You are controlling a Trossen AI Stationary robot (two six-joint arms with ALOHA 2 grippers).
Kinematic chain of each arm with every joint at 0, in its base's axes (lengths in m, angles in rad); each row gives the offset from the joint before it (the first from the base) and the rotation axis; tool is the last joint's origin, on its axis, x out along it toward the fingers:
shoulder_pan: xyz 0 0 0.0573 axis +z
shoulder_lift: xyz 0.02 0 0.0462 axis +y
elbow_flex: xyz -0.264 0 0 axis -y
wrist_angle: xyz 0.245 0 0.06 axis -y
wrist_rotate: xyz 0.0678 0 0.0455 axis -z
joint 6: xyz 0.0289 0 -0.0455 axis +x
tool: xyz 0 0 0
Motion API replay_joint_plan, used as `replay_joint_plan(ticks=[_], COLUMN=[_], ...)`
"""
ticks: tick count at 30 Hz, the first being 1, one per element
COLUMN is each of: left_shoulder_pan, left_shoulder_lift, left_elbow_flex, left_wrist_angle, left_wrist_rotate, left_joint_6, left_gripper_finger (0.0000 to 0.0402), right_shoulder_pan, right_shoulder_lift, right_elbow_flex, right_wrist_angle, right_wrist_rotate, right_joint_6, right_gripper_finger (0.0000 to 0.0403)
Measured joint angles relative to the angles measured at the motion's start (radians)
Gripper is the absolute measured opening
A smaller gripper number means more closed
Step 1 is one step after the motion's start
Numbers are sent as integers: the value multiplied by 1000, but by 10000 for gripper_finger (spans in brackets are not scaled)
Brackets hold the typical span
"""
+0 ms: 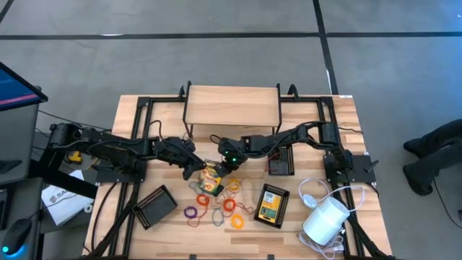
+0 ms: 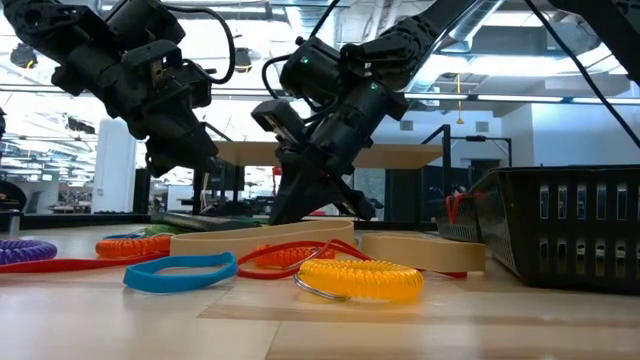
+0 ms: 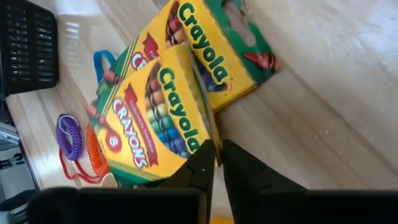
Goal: Pick & Place Office Desk Supplies
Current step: Put the right crayon box into the bottom right black bin
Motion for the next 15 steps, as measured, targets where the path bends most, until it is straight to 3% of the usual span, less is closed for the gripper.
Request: replay_joint_plan(ticks=[4, 15], left_shoulder_pan=[0, 0], left_shoulder_lift=[0, 0], left_elbow_flex=[0, 0], left_wrist_angle=[0, 0], left_wrist_rotate=[0, -2], left_joint_6=[0, 26], left_gripper_finger=[132, 131], right_shoulder_pan=[0, 3], right_shoulder_lift=[0, 0], right_elbow_flex=[0, 0], right_wrist_angle=[1, 3], right_wrist_rotate=[-5, -58], right_joint_6=[0, 3], right_gripper_finger=[5, 2])
